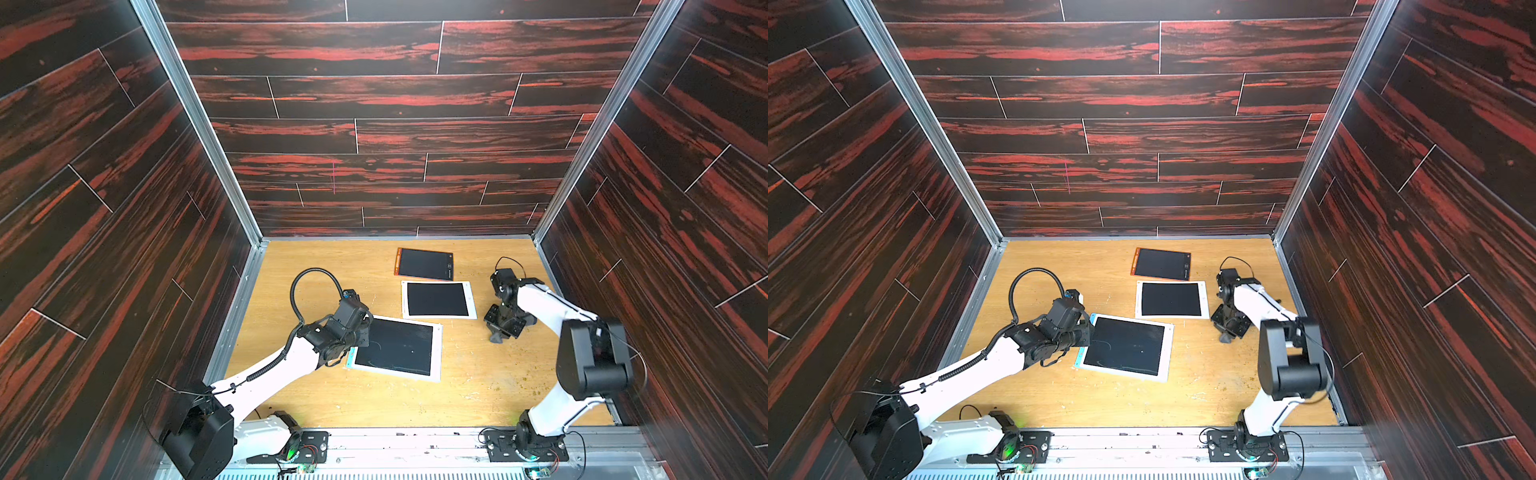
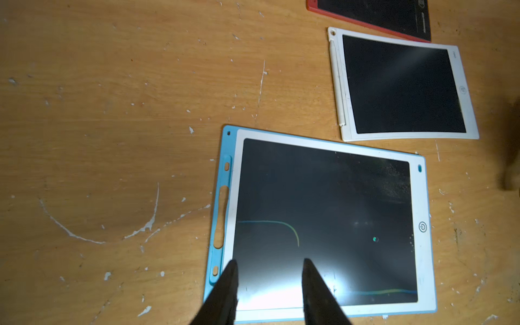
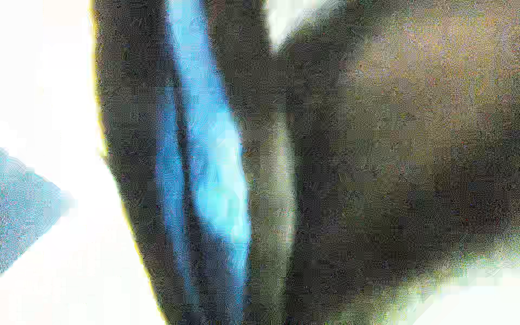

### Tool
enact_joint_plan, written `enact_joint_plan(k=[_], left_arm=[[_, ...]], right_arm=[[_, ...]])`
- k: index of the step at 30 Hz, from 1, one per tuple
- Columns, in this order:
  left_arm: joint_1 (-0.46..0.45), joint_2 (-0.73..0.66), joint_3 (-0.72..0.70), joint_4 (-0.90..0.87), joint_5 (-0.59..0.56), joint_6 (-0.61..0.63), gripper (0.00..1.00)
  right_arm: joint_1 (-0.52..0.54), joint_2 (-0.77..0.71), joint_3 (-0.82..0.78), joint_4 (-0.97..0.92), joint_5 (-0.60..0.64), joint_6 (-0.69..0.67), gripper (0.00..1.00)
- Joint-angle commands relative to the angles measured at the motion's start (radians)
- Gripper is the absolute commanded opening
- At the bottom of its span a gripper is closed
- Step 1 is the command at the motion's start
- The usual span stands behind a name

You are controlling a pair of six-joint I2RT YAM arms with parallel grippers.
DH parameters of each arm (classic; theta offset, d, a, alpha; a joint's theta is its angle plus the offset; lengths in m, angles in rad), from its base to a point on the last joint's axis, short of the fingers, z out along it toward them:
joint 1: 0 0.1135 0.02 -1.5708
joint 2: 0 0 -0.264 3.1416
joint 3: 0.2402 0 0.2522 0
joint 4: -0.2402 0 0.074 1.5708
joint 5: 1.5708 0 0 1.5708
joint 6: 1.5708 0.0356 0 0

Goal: Wipe the drawing tablet
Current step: Place the cleaning item at the center of the board, then pick up the cleaning item at the center of the board.

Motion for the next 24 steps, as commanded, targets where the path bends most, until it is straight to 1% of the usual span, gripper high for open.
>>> enact_joint_plan(k=[1, 2, 3, 4, 5, 6, 9, 12, 15, 18, 21, 24], left_arm=[[-0.003, -0.02, -0.021, 0.025, 0.035, -0.001, 0.39], [-0.003, -0.019, -0.023, 0.032, 0.042, 0.0, 0.39], [-0.002, -0.018, -0.025, 0.036, 0.046, 0.003, 0.39], [-0.002, -0.017, -0.026, 0.041, 0.052, 0.006, 0.39], [-0.003, -0.016, -0.027, 0.045, 0.057, 0.007, 0.39], [-0.003, -0.014, -0.029, 0.049, 0.061, 0.012, 0.39], [-0.001, -0.009, -0.032, 0.057, 0.061, 0.019, 0.4], [-0.001, -0.005, -0.034, 0.061, 0.056, 0.023, 0.4], [-0.001, -0.002, -0.032, 0.066, 0.056, 0.029, 0.4], [0.0, 0.001, -0.034, 0.071, 0.055, 0.037, 0.4], [0.002, 0.011, -0.033, 0.081, 0.062, 0.04, 0.4], [0.002, 0.023, -0.032, 0.093, 0.074, 0.038, 0.4]], right_arm=[[-0.026, 0.05, 0.072, -0.029, 0.073, 0.013, 0.6], [-0.028, 0.069, 0.095, -0.04, 0.076, 0.011, 0.7], [-0.029, 0.082, 0.115, -0.05, 0.079, 0.006, 0.76], [-0.029, 0.087, 0.133, -0.055, 0.083, -0.001, 0.79], [-0.028, 0.084, 0.144, -0.06, 0.089, -0.003, 0.85], [-0.028, 0.073, 0.156, -0.059, 0.092, -0.015, 0.87], [-0.031, 0.027, 0.183, -0.051, 0.078, -0.046, 0.89], [-0.05, -0.013, 0.21, -0.066, 0.06, -0.044, 0.9], [-0.092, -0.058, 0.209, -0.051, 0.012, -0.052, 0.91], [-0.156, -0.096, 0.165, -0.028, -0.04, -0.037, 0.91], [-0.23, -0.097, 0.094, 0.009, -0.129, -0.025, 0.91], [-0.258, -0.043, 0.073, 0.04, -0.167, -0.039, 0.91]])
